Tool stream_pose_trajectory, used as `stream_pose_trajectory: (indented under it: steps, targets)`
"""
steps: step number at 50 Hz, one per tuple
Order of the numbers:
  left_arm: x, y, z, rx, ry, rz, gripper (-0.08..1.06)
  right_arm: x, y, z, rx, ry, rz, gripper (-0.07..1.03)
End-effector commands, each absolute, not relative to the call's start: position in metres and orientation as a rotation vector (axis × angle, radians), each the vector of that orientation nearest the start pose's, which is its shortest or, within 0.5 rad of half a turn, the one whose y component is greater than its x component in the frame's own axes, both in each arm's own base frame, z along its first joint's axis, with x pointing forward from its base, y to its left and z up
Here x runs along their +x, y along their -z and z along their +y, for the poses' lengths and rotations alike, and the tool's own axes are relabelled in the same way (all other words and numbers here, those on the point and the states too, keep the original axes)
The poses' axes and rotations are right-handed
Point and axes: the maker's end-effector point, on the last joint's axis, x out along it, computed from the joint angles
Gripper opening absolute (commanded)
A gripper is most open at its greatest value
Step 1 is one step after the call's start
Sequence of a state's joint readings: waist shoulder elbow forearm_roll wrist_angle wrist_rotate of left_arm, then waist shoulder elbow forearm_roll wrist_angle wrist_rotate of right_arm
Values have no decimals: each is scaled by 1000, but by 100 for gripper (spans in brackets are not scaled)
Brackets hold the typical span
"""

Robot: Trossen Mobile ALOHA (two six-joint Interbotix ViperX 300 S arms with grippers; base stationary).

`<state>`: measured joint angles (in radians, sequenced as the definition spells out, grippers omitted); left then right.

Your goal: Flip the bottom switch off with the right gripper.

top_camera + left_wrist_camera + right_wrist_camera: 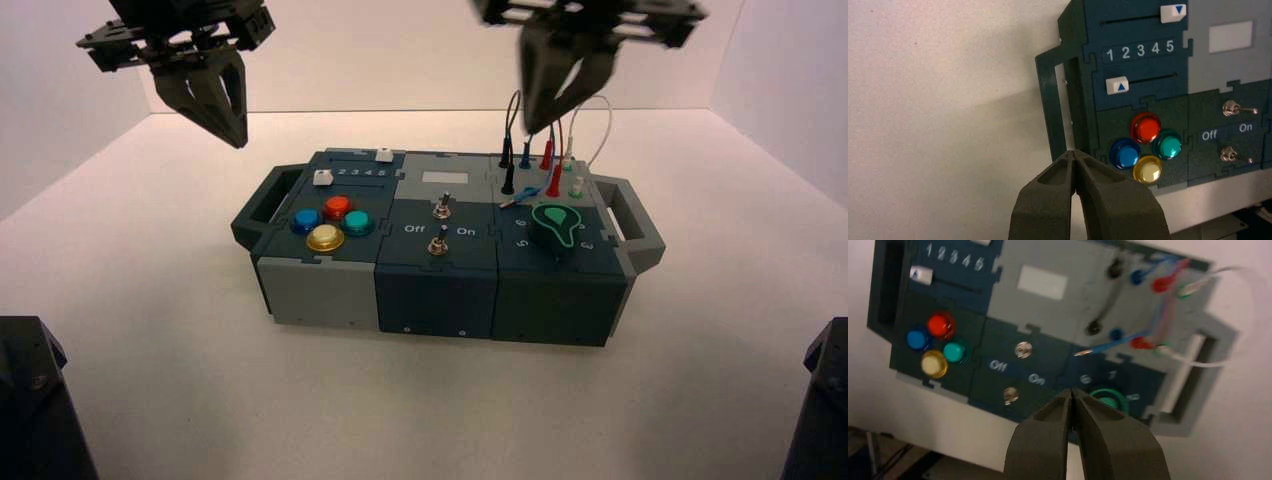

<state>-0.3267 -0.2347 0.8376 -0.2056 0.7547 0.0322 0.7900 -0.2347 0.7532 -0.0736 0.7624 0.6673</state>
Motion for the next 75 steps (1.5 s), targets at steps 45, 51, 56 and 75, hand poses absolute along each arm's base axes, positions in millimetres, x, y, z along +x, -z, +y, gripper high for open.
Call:
stream_pose_trajectory:
  steps: [45,51,56,75]
  targets:
    - [250,-64,-134,82,359,1381,-3,198,-103,253,28,-237,1360,-2]
    - [250,-62,-134,82,357,1381,-3,197,-104,255,35,-234,1362,-2]
    - [251,-54,-134,86,351,1394,-3,197,-104,256,48,-225,1366,-2]
    - [240,-31,-137,118,355,1463,-3,192,-103,265,53,-239,1379,-2]
